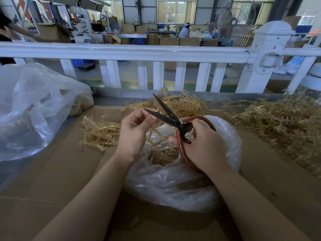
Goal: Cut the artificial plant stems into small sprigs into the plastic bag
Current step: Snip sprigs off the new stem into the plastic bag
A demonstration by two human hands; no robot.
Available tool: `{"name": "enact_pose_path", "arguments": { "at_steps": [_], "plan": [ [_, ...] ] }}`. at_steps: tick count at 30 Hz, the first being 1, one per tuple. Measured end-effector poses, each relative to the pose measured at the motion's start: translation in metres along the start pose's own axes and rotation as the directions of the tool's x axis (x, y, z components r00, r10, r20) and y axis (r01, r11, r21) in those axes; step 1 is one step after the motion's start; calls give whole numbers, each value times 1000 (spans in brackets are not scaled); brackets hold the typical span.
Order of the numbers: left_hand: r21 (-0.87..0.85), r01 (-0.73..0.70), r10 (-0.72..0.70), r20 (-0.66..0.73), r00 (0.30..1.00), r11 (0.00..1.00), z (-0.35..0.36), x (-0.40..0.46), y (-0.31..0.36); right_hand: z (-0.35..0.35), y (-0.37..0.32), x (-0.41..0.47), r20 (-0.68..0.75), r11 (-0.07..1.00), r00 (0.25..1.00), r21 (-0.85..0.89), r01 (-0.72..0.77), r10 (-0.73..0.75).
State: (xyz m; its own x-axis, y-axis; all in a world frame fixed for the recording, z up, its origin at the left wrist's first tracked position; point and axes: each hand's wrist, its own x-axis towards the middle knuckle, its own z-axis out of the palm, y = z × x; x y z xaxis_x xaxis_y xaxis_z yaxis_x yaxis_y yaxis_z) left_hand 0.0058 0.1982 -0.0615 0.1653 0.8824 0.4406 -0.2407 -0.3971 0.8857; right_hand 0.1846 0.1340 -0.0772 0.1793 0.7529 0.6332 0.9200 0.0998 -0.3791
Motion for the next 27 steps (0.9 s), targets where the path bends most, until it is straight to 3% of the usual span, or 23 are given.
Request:
{"name": "enact_pose_path", "arguments": {
  "at_steps": [22,27],
  "plan": [
    [-4,67,-66,144,987,998,4,-3,6,-4,-1,-2,90,997,996,81,3,-10],
    [-38,5,0,141,990,999,8,-5,7,-2,1,-2,72,997,997,83,-6,0]
  ]
}}
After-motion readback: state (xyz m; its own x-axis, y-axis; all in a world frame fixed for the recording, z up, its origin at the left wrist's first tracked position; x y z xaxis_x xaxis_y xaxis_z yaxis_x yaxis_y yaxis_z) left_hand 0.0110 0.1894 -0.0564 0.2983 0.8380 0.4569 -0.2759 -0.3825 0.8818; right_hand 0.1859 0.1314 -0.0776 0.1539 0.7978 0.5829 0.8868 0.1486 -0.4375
